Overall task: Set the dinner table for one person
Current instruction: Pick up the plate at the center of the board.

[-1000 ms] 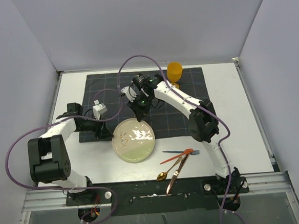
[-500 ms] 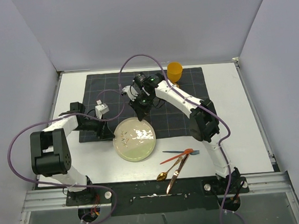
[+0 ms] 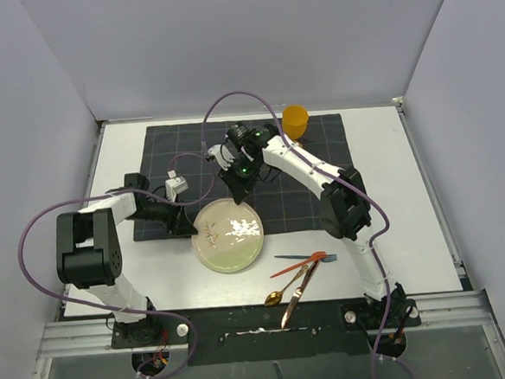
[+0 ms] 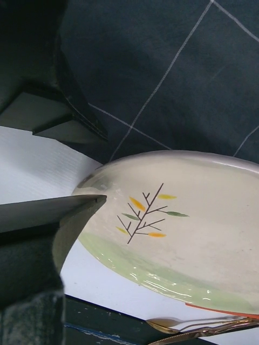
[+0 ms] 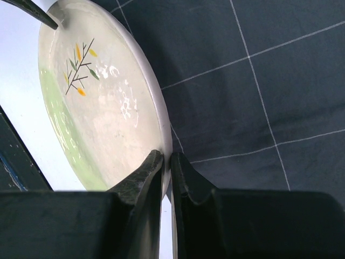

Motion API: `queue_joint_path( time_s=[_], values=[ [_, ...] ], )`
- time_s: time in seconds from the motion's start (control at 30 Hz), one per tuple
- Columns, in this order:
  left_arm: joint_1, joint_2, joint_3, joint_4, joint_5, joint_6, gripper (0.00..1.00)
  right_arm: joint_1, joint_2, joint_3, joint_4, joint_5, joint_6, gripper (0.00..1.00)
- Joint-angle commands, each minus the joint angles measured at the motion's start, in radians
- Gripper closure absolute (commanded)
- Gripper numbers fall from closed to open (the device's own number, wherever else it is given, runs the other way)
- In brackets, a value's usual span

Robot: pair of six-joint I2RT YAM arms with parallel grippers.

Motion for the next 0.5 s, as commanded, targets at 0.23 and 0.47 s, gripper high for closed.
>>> queue_joint_path(
  time_s=[0.23,0.47],
  values=[
    [-0.015,0.035,0.055,0.056,0.044,-0.019,0.65,-0.008,-0.110,0.040,0.007,-0.059,0.001,1.00],
    [-0.021,0.044,0.066,0.049,0.047,-0.018,0.87,-0.009,-0.104,0.046,0.002,-0.062,0.001,1.00]
  ],
)
